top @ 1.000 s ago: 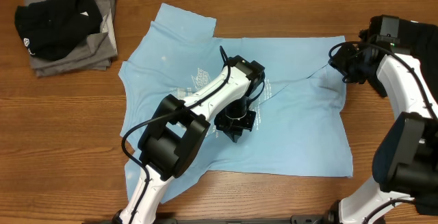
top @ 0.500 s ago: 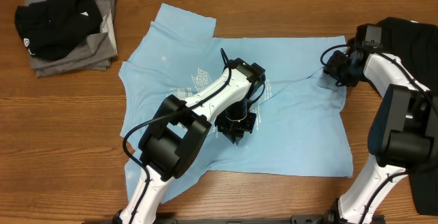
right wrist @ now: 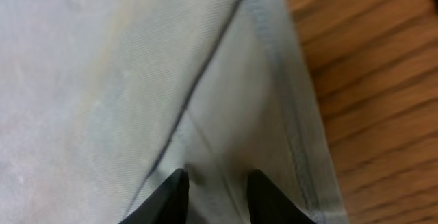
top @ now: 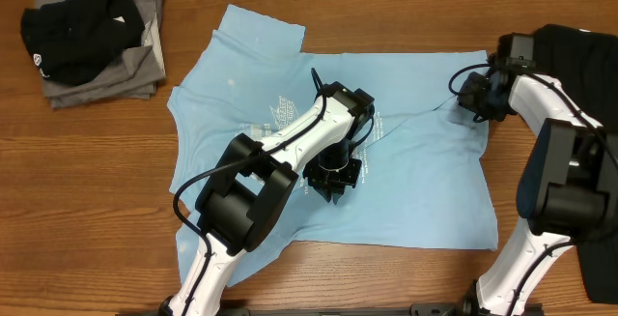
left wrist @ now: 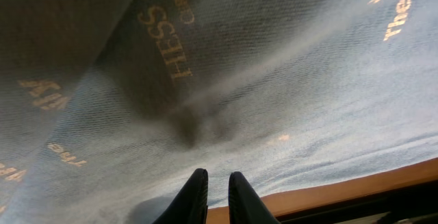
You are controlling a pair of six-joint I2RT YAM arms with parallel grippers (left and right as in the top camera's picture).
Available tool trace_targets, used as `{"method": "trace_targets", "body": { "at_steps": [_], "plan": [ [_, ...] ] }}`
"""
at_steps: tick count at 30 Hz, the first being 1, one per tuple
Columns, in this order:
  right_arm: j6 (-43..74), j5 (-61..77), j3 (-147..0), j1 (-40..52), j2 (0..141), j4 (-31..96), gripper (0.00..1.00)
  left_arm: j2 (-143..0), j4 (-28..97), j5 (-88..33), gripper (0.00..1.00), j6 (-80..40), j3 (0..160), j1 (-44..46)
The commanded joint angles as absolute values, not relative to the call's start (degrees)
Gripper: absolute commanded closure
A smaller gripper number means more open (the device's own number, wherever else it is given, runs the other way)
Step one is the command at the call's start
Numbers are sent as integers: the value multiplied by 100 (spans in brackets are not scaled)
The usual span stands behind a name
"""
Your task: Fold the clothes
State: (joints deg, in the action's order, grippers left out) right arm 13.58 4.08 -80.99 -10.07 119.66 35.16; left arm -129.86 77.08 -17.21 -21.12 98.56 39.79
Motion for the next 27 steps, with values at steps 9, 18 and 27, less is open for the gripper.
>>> {"method": "trace_targets", "body": {
  "at_steps": [9, 18, 27],
  "plan": [
    [1201, -655, -8182, -460, 12062, 3570, 67, -12868, 7730, -1782, 83, -2200, 9806, 4021],
    [1369, -1225, -8182, -537, 12062, 3649, 81, -12868, 7732, -1780, 82, -2185, 9806, 4021],
    [1500, -1376, -8182, -537, 12062, 3656, 90, -12868, 7732, -1778, 82, -2182, 9806, 4016]
  ]
}}
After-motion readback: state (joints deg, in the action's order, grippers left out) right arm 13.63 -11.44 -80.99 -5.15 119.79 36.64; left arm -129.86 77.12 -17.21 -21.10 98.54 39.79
